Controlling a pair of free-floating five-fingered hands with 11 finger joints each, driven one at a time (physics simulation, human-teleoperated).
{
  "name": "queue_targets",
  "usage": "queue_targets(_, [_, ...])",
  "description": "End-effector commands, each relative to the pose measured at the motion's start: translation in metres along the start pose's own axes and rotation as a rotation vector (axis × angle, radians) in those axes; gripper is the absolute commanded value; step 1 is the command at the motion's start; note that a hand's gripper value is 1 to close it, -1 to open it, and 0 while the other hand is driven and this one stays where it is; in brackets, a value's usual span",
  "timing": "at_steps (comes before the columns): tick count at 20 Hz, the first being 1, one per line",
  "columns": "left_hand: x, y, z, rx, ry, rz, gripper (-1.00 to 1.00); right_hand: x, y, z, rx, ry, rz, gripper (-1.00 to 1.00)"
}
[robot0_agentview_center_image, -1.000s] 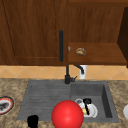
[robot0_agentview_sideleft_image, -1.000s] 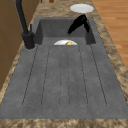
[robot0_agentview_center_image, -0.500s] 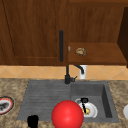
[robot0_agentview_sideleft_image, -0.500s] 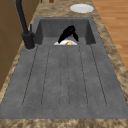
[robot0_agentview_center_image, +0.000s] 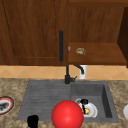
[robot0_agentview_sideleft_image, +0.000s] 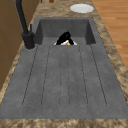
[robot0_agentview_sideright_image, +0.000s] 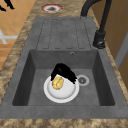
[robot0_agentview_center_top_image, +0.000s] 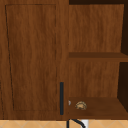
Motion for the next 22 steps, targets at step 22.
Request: queue_targets(22, [0.0, 0.0, 0.0, 0.0, 0.0, 0.0, 0.0, -0.024, 0.0, 0.018, 0.035, 0.016, -0.329, -1.0])
